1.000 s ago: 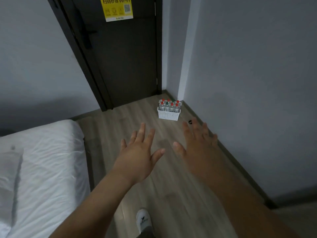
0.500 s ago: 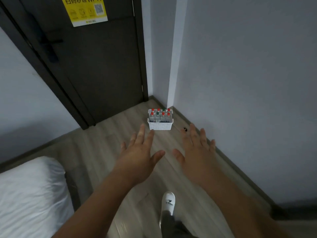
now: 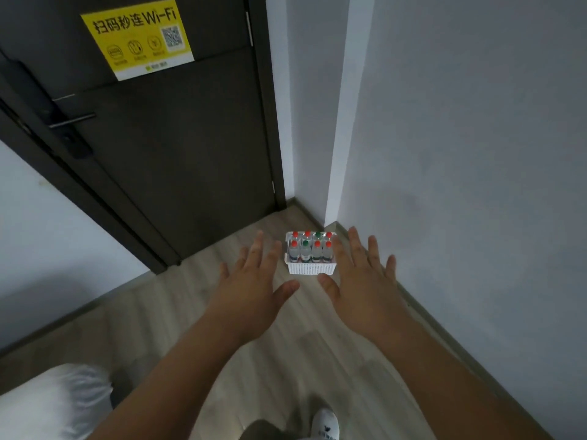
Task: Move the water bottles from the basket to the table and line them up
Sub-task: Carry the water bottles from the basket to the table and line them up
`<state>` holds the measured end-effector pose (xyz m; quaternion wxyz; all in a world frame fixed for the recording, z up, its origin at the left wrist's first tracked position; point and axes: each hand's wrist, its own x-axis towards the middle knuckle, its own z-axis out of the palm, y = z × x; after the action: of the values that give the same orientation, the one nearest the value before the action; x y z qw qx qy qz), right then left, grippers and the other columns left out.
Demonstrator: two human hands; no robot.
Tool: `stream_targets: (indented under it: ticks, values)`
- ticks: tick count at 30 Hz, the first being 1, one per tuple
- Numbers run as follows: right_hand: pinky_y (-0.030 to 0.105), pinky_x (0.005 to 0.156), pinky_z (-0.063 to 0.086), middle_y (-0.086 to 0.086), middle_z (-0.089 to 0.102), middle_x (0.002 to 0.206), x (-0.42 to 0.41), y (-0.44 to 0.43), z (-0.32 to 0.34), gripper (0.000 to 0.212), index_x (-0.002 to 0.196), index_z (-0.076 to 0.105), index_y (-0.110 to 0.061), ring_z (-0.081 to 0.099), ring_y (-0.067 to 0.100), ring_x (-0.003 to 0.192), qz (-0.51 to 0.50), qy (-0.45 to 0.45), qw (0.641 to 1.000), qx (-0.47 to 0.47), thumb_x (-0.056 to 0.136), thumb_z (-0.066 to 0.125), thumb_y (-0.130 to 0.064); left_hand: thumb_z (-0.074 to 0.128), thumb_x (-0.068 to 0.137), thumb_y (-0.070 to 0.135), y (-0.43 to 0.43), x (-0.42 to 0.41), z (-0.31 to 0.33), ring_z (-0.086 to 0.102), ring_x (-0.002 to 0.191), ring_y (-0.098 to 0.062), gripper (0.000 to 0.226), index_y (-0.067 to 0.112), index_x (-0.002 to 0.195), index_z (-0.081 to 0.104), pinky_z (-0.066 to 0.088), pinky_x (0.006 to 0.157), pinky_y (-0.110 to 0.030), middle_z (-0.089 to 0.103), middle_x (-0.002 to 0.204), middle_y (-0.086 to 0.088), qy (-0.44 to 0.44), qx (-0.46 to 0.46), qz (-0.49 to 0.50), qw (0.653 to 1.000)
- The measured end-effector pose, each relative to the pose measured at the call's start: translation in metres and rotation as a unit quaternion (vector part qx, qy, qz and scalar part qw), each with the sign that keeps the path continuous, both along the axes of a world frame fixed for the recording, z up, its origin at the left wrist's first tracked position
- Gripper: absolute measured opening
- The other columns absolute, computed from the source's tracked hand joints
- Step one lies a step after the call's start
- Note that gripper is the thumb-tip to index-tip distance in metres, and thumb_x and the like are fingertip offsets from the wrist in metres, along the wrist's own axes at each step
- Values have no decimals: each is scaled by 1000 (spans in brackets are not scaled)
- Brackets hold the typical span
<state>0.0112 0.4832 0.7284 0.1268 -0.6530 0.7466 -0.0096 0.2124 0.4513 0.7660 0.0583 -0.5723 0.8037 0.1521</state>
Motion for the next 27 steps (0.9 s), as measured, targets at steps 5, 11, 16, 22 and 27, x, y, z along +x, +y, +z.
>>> stream_targets:
  ticks: [5,11,16,22,27]
  values:
    - [61,121,-6,2,-25,170,2,-83,-9,87,163,-11,-36,-17,35,157,-9,20,1000,7,86,1,-74,25,98,70,-85,2,-13,-6,158,-26,81,33,161,-9,8,125,-55,-23,169,1,5,12,-10,1000]
    - [63,123,-4,3,-26,169,11,-196,-27,87,164,-9,-34,-17,38,156,-35,48,998,14,90,3,-79,27,97,69,-211,9,-37,-5,158,-26,82,29,162,-3,10,125,-57,-21,169,0,24,20,-51,998]
    - [69,120,6,5,2,172,27,-285,-36,98,164,22,-30,6,42,156,-82,29,996,2,87,-10,-81,35,100,65,-323,17,-46,-3,158,-25,81,31,162,-3,9,124,-54,-19,170,1,38,33,-81,995]
    - [65,122,-9,0,-32,167,17,-362,-58,84,161,-15,-35,-27,35,153,-97,38,994,41,92,3,-80,32,100,67,-419,4,-85,-4,158,-27,81,32,162,-5,6,124,-55,-15,171,1,31,69,-113,991]
    - [67,123,-4,1,-23,170,5,-406,-120,81,163,-6,-35,-21,34,155,-80,25,995,55,98,27,-73,29,93,71,-459,-12,-147,10,157,-28,86,27,163,3,21,123,-58,2,172,-5,32,65,-109,991]
